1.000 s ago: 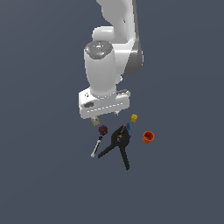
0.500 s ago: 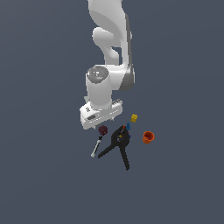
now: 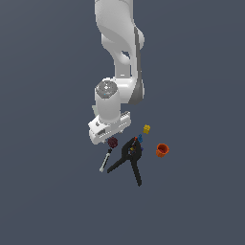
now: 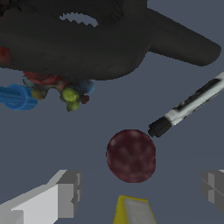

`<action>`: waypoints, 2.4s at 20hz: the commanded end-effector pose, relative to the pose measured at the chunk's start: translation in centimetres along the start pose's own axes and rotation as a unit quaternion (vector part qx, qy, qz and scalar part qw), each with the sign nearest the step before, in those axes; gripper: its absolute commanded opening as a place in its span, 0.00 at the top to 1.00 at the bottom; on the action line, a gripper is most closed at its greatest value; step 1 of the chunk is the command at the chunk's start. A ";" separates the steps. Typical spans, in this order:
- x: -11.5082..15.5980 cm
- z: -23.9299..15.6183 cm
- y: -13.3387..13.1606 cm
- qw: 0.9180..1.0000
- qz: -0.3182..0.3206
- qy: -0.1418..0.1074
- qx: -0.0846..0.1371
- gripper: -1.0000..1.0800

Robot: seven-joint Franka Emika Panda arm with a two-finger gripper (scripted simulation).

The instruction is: Pick up a designated object from a clutter of objects.

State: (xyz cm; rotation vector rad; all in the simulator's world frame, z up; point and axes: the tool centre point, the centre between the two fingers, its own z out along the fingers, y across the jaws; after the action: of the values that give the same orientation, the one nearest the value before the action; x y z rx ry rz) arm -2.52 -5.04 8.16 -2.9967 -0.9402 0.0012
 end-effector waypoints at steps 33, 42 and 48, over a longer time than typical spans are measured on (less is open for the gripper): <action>-0.2 5.2 0.0 1.000 -0.005 0.001 -0.001 1.00; 0.4 3.3 -0.9 1.000 -0.005 0.001 -0.001 1.00; 1.6 -0.2 -2.4 1.000 -0.005 0.001 -0.001 1.00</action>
State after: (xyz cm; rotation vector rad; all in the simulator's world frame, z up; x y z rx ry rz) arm -2.65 -2.70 7.33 -2.9933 -0.9543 0.0008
